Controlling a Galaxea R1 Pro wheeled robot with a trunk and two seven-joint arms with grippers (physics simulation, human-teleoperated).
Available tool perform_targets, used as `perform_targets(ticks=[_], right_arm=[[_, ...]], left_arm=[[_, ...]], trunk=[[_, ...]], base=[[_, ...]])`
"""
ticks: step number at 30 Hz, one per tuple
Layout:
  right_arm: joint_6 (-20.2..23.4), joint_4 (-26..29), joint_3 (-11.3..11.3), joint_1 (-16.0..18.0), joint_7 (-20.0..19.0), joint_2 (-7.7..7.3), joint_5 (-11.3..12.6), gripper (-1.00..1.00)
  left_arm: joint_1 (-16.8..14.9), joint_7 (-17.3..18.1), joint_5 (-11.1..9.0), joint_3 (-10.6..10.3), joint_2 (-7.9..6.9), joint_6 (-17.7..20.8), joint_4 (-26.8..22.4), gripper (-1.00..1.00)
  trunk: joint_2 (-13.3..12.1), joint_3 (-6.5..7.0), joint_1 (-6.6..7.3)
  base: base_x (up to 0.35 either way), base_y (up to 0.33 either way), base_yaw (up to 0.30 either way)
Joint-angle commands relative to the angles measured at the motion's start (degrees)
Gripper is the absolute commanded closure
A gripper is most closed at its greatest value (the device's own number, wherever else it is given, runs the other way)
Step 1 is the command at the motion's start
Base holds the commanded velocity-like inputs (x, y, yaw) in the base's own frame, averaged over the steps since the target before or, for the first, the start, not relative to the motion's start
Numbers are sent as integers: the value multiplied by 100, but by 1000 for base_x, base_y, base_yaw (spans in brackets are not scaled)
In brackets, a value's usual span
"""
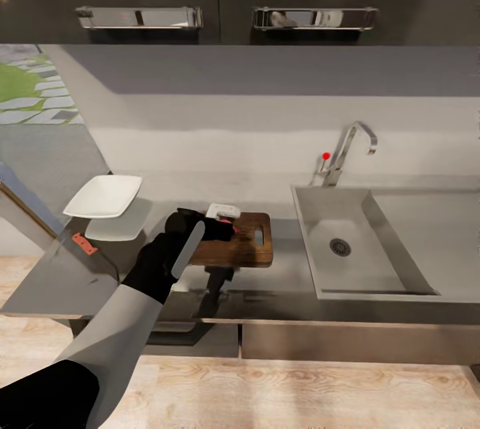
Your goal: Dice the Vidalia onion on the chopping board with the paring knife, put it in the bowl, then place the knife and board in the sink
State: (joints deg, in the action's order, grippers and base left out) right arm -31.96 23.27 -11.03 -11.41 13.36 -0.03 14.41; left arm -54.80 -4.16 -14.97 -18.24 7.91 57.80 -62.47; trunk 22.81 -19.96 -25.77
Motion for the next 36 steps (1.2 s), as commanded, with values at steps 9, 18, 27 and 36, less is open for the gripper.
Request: perform_targets(ticks=[9,18,27,36], right_arm=[[-12,11,-42,-2,35,-5,37,-100],[-12,11,-40,-2,29,-4,40,-100],[-12,11,-40,-2,34,2,44,-100],[-12,11,-40,-2,35,-2,44,-100]], left_arm=[[-4,-41,-50,-5,0,21,-28,100],[-4,-41,-50,-5,0,21,-28,100],[-4,-41,-50,-5,0,21,-27,100],[-4,-41,-50,-5,0,21,-27,100]], trunk=[[11,-10,-1],[11,-10,-1],[11,-10,-1],[11,-10,-1]], base=[[-98,0,0],[-1,0,0],[86,0,0],[80,0,0]])
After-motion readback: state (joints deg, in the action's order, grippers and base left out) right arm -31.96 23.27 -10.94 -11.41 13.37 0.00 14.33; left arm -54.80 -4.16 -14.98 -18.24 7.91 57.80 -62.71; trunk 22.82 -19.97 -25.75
